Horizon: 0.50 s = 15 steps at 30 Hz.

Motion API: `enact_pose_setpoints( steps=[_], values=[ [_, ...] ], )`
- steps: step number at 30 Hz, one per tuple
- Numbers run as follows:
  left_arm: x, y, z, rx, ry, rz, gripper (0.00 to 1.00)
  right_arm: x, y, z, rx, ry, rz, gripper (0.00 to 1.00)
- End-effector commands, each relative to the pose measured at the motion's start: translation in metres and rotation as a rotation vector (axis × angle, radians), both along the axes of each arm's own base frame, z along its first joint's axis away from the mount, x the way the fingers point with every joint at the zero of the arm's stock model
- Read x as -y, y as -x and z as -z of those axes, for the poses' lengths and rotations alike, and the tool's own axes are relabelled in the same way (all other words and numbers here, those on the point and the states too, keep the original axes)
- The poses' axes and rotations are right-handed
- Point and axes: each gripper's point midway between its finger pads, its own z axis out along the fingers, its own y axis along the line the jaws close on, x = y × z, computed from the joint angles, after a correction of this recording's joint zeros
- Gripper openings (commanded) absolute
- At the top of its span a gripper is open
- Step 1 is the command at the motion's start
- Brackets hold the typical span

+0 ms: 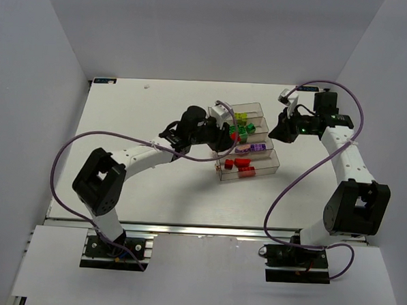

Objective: Sort the legos into containers by color

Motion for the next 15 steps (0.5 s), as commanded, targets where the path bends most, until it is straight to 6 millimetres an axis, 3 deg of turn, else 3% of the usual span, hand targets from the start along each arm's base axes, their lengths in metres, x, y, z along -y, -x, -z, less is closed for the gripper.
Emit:
enact_pose_setpoints(
  steps=[1,10,15],
  values=[
    [0.019,0.007,-0.003,-0.007,0.012,0.058,0.00,0.009,-0.005,-0.027,0.053,-0.037,0.037,0.16],
    [0.050,0.019,0.037,-0.028,-0.098,0.121,0.06,0.018,0.004,-0.025,0.049,-0.043,0.065,0.22],
    [0.056,0.019,0.050,-0.040,-0.135,0.113,0.20,0.019,0.008,-0.021,0.039,-0.043,0.068,0.26]
  ],
)
